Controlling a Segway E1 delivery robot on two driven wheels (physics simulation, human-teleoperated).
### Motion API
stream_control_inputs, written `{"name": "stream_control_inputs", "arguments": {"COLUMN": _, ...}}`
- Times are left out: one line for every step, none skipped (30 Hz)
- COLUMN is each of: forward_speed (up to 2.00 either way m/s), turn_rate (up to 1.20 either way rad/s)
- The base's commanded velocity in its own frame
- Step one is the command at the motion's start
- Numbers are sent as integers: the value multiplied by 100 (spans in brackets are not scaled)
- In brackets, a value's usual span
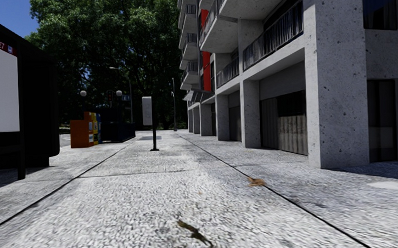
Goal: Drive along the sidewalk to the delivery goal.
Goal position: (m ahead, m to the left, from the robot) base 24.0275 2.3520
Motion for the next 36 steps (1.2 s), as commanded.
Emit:
{"name": "stream_control_inputs", "arguments": {"forward_speed": 200, "turn_rate": 0}}
{"name": "stream_control_inputs", "arguments": {"forward_speed": 200, "turn_rate": 0}}
{"name": "stream_control_inputs", "arguments": {"forward_speed": 200, "turn_rate": 0}}
{"name": "stream_control_inputs", "arguments": {"forward_speed": 200, "turn_rate": 0}}
{"name": "stream_control_inputs", "arguments": {"forward_speed": 200, "turn_rate": 0}}
{"name": "stream_control_inputs", "arguments": {"forward_speed": 200, "turn_rate": 0}}
{"name": "stream_control_inputs", "arguments": {"forward_speed": 200, "turn_rate": 0}}
{"name": "stream_control_inputs", "arguments": {"forward_speed": 200, "turn_rate": 0}}
{"name": "stream_control_inputs", "arguments": {"forward_speed": 200, "turn_rate": 0}}
{"name": "stream_control_inputs", "arguments": {"forward_speed": 200, "turn_rate": 0}}
{"name": "stream_control_inputs", "arguments": {"forward_speed": 200, "turn_rate": 0}}
{"name": "stream_control_inputs", "arguments": {"forward_speed": 200, "turn_rate": 0}}
{"name": "stream_control_inputs", "arguments": {"forward_speed": 200, "turn_rate": 0}}
{"name": "stream_control_inputs", "arguments": {"forward_speed": 200, "turn_rate": 0}}
{"name": "stream_control_inputs", "arguments": {"forward_speed": 200, "turn_rate": 0}}
{"name": "stream_control_inputs", "arguments": {"forward_speed": 200, "turn_rate": 0}}
{"name": "stream_control_inputs", "arguments": {"forward_speed": 200, "turn_rate": 0}}
{"name": "stream_control_inputs", "arguments": {"forward_speed": 200, "turn_rate": 0}}
{"name": "stream_control_inputs", "arguments": {"forward_speed": 200, "turn_rate": 0}}
{"name": "stream_control_inputs", "arguments": {"forward_speed": 200, "turn_rate": 0}}
{"name": "stream_control_inputs", "arguments": {"forward_speed": 200, "turn_rate": 0}}
{"name": "stream_control_inputs", "arguments": {"forward_speed": 200, "turn_rate": 0}}
{"name": "stream_control_inputs", "arguments": {"forward_speed": 200, "turn_rate": 0}}
{"name": "stream_control_inputs", "arguments": {"forward_speed": 200, "turn_rate": 0}}
{"name": "stream_control_inputs", "arguments": {"forward_speed": 200, "turn_rate": 0}}
{"name": "stream_control_inputs", "arguments": {"forward_speed": 200, "turn_rate": 0}}
{"name": "stream_control_inputs", "arguments": {"forward_speed": 200, "turn_rate": 0}}
{"name": "stream_control_inputs", "arguments": {"forward_speed": 200, "turn_rate": 0}}
{"name": "stream_control_inputs", "arguments": {"forward_speed": 200, "turn_rate": 0}}
{"name": "stream_control_inputs", "arguments": {"forward_speed": 200, "turn_rate": 0}}
{"name": "stream_control_inputs", "arguments": {"forward_speed": 200, "turn_rate": 0}}
{"name": "stream_control_inputs", "arguments": {"forward_speed": 200, "turn_rate": 0}}
{"name": "stream_control_inputs", "arguments": {"forward_speed": 200, "turn_rate": 0}}
{"name": "stream_control_inputs", "arguments": {"forward_speed": 200, "turn_rate": 0}}
{"name": "stream_control_inputs", "arguments": {"forward_speed": 200, "turn_rate": 0}}
{"name": "stream_control_inputs", "arguments": {"forward_speed": 200, "turn_rate": 5}}
